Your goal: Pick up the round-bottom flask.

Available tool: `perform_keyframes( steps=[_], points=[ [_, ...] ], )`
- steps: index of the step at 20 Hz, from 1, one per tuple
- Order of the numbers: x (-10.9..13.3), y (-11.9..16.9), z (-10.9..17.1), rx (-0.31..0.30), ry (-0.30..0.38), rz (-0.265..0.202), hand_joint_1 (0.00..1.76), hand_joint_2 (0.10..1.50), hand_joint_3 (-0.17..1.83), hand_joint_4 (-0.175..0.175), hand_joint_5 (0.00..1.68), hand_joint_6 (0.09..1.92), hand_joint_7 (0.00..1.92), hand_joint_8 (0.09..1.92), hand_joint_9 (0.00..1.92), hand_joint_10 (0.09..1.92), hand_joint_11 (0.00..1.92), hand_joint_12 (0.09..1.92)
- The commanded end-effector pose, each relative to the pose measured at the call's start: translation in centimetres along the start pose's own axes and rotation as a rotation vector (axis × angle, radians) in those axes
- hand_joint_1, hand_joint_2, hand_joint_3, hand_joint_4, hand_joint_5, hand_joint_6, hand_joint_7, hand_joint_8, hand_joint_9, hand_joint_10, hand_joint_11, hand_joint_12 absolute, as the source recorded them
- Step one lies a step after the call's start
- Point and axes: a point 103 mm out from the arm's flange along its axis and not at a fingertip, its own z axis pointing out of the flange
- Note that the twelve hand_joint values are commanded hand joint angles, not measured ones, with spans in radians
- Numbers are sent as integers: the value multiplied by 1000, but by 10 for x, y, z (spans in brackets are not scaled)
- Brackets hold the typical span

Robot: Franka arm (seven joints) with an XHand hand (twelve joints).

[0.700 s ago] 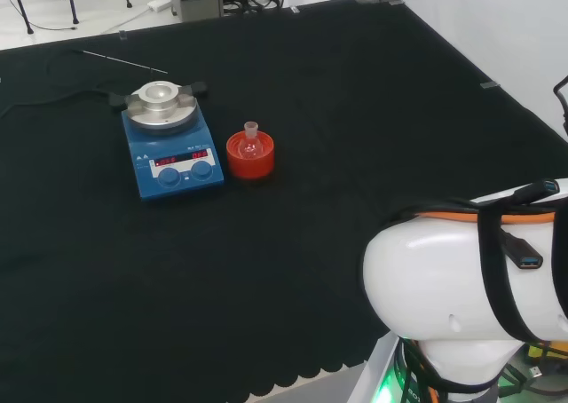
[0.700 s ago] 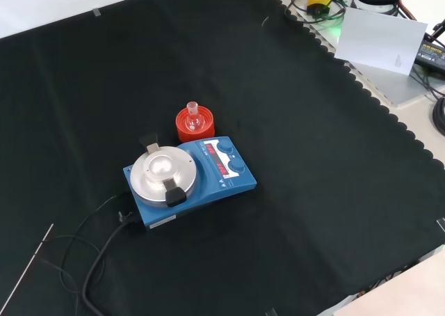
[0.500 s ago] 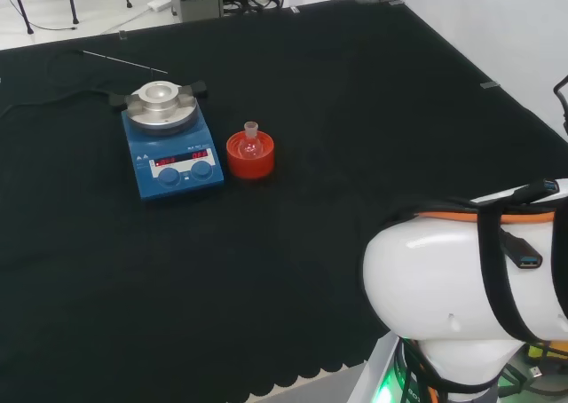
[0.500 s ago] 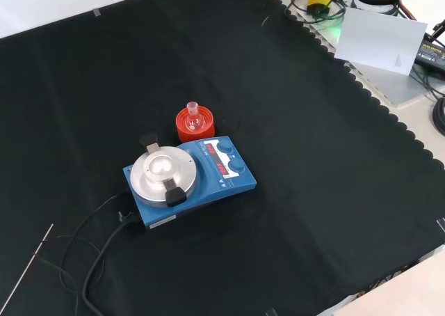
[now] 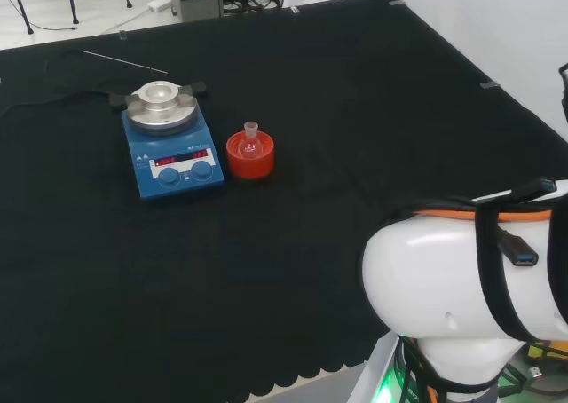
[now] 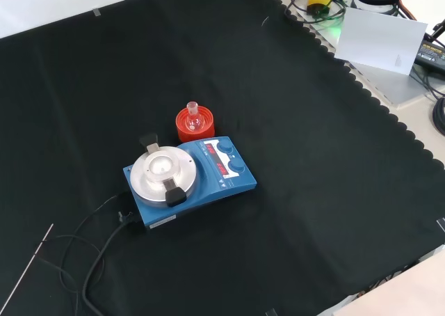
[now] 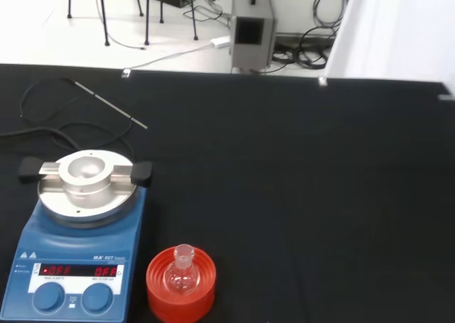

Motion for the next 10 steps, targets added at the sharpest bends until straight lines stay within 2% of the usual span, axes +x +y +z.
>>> perform_keyframes(
  steps=[1,6,10],
  points=[
    [-2,-10,5,2,-17,50,170,1264,259,-21,325,87,123,486,165,673,0,1154],
    [-4,0,37,11,20,54,249,1226,236,-27,321,87,123,487,168,678,0,1171],
    [-6,20,61,14,50,44,287,1206,229,-31,315,87,126,491,173,683,0,1179]
  ],
)
